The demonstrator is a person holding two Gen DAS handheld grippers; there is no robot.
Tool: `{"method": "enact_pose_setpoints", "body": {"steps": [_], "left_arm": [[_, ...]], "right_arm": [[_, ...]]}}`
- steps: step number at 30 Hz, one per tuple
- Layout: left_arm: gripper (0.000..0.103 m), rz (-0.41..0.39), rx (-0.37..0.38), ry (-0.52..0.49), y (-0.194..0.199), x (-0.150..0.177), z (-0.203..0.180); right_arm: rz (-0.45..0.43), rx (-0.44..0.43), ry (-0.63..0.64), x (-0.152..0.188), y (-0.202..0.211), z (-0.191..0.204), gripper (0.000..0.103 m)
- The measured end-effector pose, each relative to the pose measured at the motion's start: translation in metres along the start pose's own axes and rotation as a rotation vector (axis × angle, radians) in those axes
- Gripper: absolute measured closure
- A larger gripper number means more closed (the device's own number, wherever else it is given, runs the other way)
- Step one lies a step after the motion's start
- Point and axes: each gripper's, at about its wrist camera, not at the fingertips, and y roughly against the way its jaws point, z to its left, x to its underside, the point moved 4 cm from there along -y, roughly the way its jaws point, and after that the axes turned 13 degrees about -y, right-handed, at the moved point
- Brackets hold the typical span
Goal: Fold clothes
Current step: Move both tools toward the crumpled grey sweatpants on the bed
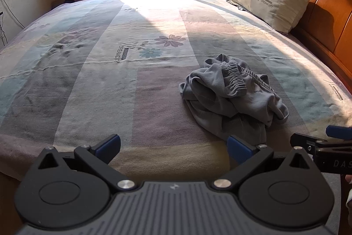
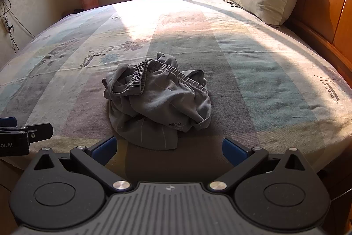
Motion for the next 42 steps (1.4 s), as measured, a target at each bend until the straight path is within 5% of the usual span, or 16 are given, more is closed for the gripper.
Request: {"method": "enact_pose_setpoints", "body": {"steps": [42], "left_arm": [[0.001,0.037,-0.047,-0.096,0.019,-0.003,-0.027]], "right_arm": [[0.021,-0.088,-0.214,0.0,0.007,-0.053,0.0]]}}
